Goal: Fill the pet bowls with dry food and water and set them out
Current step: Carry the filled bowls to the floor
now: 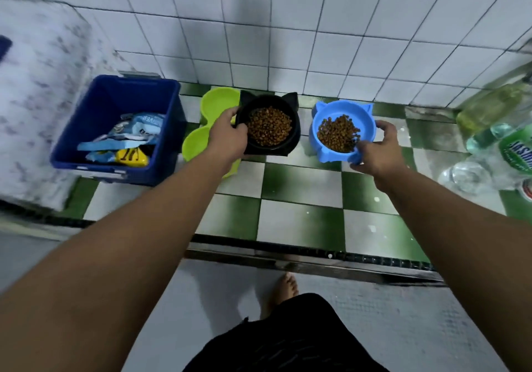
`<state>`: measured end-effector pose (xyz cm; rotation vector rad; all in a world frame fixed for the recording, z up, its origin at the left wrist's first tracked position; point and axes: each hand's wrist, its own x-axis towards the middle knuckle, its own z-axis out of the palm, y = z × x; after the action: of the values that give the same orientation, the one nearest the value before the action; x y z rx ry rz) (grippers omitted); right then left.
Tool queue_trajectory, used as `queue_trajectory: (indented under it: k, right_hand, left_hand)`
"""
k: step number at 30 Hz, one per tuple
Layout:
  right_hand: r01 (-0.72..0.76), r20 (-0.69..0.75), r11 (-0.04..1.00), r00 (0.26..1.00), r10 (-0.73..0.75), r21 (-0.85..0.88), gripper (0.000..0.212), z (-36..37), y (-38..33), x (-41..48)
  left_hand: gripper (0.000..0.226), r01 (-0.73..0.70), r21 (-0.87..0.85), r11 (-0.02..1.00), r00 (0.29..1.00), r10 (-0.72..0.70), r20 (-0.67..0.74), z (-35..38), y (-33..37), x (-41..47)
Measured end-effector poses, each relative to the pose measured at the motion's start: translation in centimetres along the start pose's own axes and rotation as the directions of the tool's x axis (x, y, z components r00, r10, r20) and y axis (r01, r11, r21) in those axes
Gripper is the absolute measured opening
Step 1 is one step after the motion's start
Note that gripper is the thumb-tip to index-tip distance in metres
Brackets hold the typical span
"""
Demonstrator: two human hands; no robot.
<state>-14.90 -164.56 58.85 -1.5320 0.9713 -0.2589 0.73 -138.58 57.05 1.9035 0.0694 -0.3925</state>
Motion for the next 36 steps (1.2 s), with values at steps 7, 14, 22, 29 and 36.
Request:
queue_trajectory:
  k: [7,14,22,29,36]
  right_hand:
    - [0.146,0.047,0.989,0.988,-0.146,0.006,0.053,5.6,-1.5,-9.6]
    - [0.242,0.256,0.968,0.942,-0.218,-0.065,0.052,14.4,-3.3,-19.9]
    - [0.259,0.562,0.962,0.810,-0.170,-0.083,0.043,28.9,-0.5,-34.3]
    - [0.277,0.778,0.945,0.627,-0.043,-0.171,0.045,41.2,2.1,-42.8]
    - [0.263,0.860,0.938,0.505,0.065,-0.225,0.046,55.2,4.2,-46.5]
  left_hand:
    - [0.037,-0.039,-0.077,0.996,0.996,0.032,-0.081,-12.4,-1.8,-8.3]
    - [0.042,-0.029,-0.186,0.982,0.956,-0.027,-0.291,-25.6,-6.7,-17.8]
    - [0.033,0.030,-0.372,0.928,0.803,-0.244,-0.544,-40.0,-17.0,-29.2]
    - [0.045,0.033,-0.508,0.861,0.596,-0.425,-0.681,-50.0,-26.5,-34.9]
    - [0.033,0.028,-0.575,0.818,0.374,-0.542,-0.753,-57.9,-33.5,-35.9]
